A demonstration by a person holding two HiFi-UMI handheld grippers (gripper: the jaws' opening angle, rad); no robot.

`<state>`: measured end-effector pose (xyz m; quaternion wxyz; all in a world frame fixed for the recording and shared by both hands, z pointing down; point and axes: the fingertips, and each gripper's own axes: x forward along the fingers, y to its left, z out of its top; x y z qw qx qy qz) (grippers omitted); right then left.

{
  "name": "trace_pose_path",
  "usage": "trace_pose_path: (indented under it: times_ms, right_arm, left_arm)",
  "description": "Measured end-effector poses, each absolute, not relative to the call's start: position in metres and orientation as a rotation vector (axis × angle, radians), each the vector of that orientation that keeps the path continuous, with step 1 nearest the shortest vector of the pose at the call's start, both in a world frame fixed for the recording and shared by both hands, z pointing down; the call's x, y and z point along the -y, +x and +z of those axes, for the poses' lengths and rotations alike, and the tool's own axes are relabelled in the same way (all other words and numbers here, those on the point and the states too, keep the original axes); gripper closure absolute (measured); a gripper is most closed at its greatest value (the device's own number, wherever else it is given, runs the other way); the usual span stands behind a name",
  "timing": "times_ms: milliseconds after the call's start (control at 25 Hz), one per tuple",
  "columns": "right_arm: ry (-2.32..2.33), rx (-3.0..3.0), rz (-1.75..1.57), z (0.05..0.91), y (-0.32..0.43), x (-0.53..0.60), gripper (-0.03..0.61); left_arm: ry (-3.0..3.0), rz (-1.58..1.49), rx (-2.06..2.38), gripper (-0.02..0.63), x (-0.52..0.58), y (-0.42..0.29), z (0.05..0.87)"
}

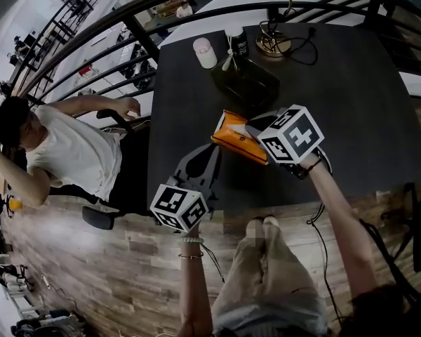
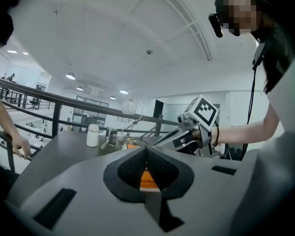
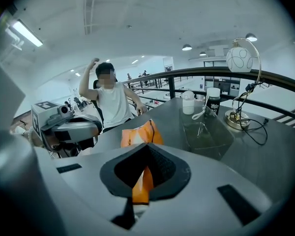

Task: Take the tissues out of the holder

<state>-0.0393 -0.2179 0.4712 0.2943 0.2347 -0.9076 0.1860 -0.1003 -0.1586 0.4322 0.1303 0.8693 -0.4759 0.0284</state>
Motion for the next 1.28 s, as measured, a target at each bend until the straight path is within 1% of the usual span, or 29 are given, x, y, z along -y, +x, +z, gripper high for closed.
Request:
trace_pose_path:
  times_ms: [360,800,1280]
  right_arm:
    - [0.624,2.369,0.535,0.501,-0.052,0.209,0.564]
    - [0.617,2.291,0.496,0.538,-0.062,0.205,0.563]
    - [0.672,2.23,0.419,0.551,-0.06,0.211,0.563]
  left_arm:
    - [2.501,0.103,1.342,0.606,0.152,-0.101,0.454]
    - [2.474,0.121,1.31,0.606,0.145,-0.1,0.477]
    - [2.464,0.122,1.295,0.606,0.139,-0.1,0.483]
